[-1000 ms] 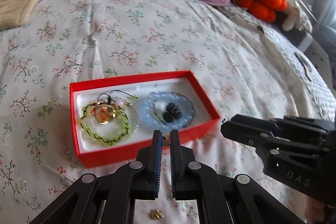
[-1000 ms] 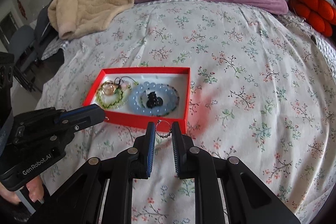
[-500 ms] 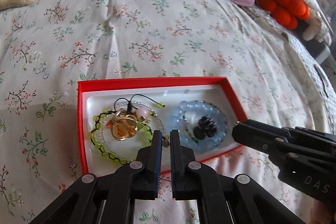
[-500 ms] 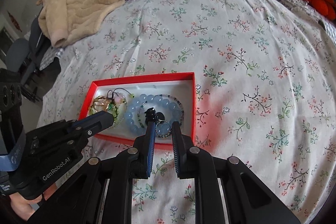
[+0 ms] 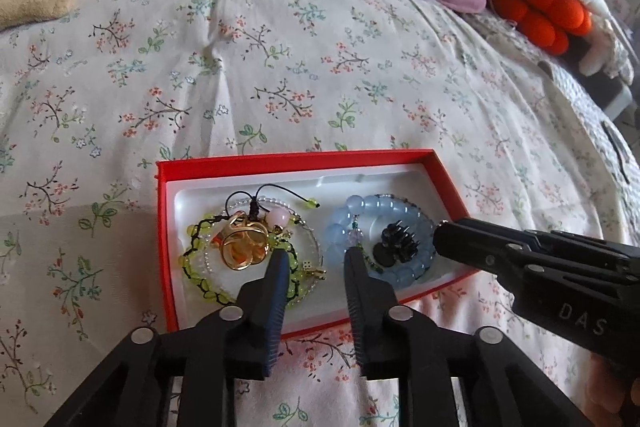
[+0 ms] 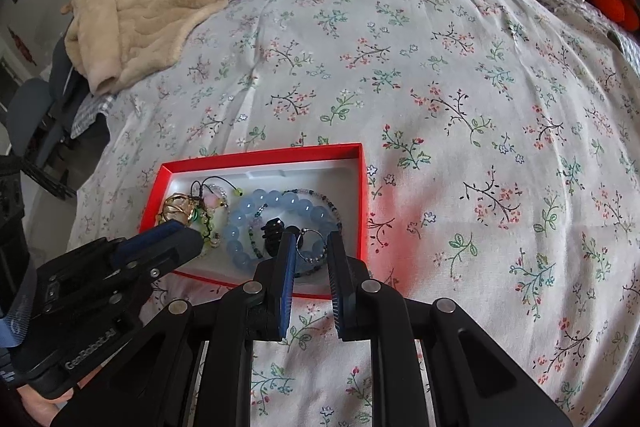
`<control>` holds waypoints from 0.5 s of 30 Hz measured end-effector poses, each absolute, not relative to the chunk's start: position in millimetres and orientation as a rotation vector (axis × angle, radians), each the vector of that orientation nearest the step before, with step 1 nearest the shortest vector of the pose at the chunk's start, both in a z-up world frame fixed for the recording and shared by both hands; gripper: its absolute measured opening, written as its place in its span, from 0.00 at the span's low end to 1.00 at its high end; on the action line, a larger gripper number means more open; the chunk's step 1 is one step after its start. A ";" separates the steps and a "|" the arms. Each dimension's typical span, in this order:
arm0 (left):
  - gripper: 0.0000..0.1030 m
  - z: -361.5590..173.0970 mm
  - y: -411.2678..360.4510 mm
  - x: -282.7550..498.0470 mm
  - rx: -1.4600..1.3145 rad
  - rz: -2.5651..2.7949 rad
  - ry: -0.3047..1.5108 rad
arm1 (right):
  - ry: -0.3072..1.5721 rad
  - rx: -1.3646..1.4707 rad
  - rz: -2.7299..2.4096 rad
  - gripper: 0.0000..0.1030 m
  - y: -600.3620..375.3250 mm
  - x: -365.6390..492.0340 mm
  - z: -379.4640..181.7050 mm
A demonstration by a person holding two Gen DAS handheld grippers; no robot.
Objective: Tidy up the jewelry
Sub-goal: 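Open the left tool over the box while the right opens to drop its ring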
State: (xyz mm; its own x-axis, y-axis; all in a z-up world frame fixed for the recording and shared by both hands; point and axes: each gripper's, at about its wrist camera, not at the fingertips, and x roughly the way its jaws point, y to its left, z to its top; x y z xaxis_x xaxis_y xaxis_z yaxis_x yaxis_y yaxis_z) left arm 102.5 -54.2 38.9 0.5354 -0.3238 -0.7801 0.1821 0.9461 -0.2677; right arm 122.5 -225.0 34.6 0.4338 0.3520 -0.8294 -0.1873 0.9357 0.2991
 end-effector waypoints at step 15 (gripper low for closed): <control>0.62 52.3 -39.7 73.1 -0.105 -0.299 0.955 | 1.039 0.137 0.373 0.46 -230.4 100.0 54.5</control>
